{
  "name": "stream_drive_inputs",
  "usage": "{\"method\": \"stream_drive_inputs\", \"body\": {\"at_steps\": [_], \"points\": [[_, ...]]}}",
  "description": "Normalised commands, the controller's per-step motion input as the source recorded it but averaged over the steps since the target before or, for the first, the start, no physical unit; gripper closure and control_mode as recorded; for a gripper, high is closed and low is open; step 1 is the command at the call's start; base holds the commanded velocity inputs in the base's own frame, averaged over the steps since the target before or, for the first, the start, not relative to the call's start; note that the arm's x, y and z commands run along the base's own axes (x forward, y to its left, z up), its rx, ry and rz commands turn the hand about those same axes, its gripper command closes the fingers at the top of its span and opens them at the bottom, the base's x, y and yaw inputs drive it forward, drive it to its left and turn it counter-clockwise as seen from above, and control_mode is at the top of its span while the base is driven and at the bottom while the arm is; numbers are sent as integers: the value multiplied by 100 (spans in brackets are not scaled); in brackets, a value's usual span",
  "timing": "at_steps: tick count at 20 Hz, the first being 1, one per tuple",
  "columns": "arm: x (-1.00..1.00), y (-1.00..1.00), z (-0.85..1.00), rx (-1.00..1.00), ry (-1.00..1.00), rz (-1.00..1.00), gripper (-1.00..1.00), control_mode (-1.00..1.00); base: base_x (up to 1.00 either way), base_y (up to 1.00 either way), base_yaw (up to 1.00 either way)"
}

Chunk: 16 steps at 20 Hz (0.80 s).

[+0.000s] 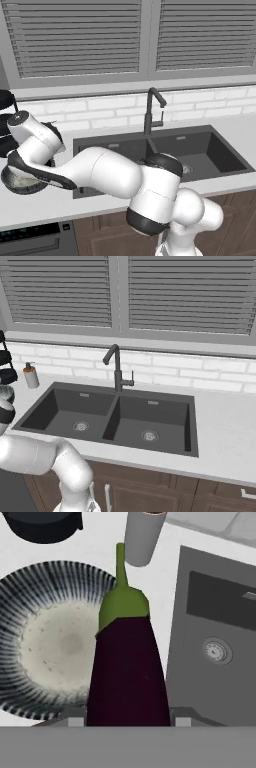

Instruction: Pick the eggplant from the sink and place it in the bowl. Then pick the bowl and place it in the microwave. Then close the microwave door and press the start button.

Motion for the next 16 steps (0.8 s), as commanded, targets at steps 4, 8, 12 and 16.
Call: {"method": "stream_drive_inputs", "body": {"at_steps": [4, 8, 12, 16], "points": [[30, 23, -20, 0, 4, -14, 100, -100, 0, 0, 0], [18, 20, -24, 0, 7, -11, 100, -100, 0, 0, 0], [14, 17, -25, 1, 8, -9, 100, -100, 0, 0, 0], [12, 9, -42, 0, 5, -7, 100, -100, 0, 0, 0]]}}
